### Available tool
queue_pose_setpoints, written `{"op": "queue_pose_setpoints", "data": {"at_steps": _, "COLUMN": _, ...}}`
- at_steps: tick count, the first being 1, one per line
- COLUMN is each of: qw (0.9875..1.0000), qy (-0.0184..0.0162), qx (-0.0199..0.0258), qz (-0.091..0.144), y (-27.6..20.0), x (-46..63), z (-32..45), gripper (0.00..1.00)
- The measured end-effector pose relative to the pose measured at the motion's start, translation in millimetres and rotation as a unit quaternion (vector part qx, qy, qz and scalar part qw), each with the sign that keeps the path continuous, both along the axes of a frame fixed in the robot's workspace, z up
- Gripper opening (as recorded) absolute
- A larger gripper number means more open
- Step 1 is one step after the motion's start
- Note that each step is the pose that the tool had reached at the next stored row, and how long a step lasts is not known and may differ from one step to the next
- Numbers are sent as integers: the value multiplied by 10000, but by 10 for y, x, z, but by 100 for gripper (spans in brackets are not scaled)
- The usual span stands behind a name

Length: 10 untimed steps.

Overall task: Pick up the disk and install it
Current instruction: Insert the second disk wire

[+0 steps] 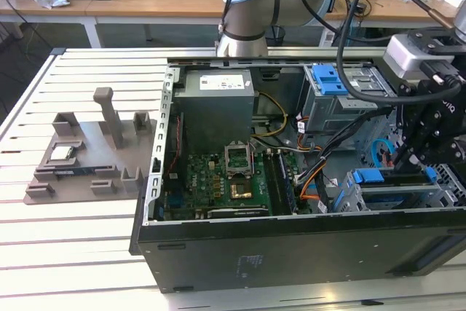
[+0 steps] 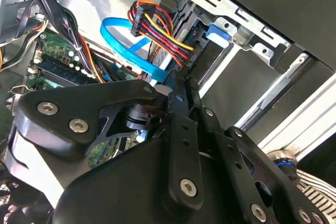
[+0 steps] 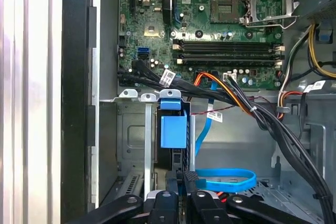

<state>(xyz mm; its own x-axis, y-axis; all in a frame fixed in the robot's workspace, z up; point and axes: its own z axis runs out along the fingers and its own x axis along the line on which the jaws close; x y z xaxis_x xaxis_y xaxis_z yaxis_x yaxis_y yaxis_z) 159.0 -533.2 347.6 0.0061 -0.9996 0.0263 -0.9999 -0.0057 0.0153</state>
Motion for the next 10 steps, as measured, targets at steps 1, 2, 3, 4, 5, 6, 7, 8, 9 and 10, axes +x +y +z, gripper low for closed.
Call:
{"op": "queue_pose_setpoints", "data": {"at_steps": 1, "qw": 10000, "qy": 0, "qx": 0, "qz": 0, "y": 0, "x": 0, "z": -3, "gripper": 16}}
{"op": "queue_pose_setpoints", "data": {"at_steps": 2, "qw": 10000, "qy": 0, "qx": -1, "qz": 0, "y": 0, "x": 0, "z": -4, "gripper": 16}}
{"op": "queue_pose_setpoints", "data": {"at_steps": 3, "qw": 10000, "qy": 0, "qx": -1, "qz": 0, "y": 0, "x": 0, "z": -5, "gripper": 16}}
{"op": "queue_pose_setpoints", "data": {"at_steps": 4, "qw": 10000, "qy": 0, "qx": -1, "qz": 0, "y": 0, "x": 0, "z": -8, "gripper": 16}}
{"op": "queue_pose_setpoints", "data": {"at_steps": 5, "qw": 10000, "qy": 0, "qx": 0, "qz": 0, "y": 0, "x": 0, "z": -11, "gripper": 16}}
{"op": "queue_pose_setpoints", "data": {"at_steps": 6, "qw": 10000, "qy": 0, "qx": 0, "qz": 0, "y": 0, "x": 0, "z": -13, "gripper": 16}}
{"op": "queue_pose_setpoints", "data": {"at_steps": 7, "qw": 10000, "qy": 0, "qx": 0, "qz": 0, "y": 0, "x": 0, "z": -14, "gripper": 16}}
{"op": "queue_pose_setpoints", "data": {"at_steps": 8, "qw": 10000, "qy": 0, "qx": 1, "qz": 1, "y": 1, "x": -2, "z": -18, "gripper": 16}}
{"op": "queue_pose_setpoints", "data": {"at_steps": 9, "qw": 10000, "qy": -1, "qx": 2, "qz": 0, "y": 0, "x": -8, "z": -21, "gripper": 16}}
{"op": "queue_pose_setpoints", "data": {"at_steps": 10, "qw": 10000, "qy": -1, "qx": 2, "qz": 0, "y": 0, "x": -13, "z": -22, "gripper": 16}}
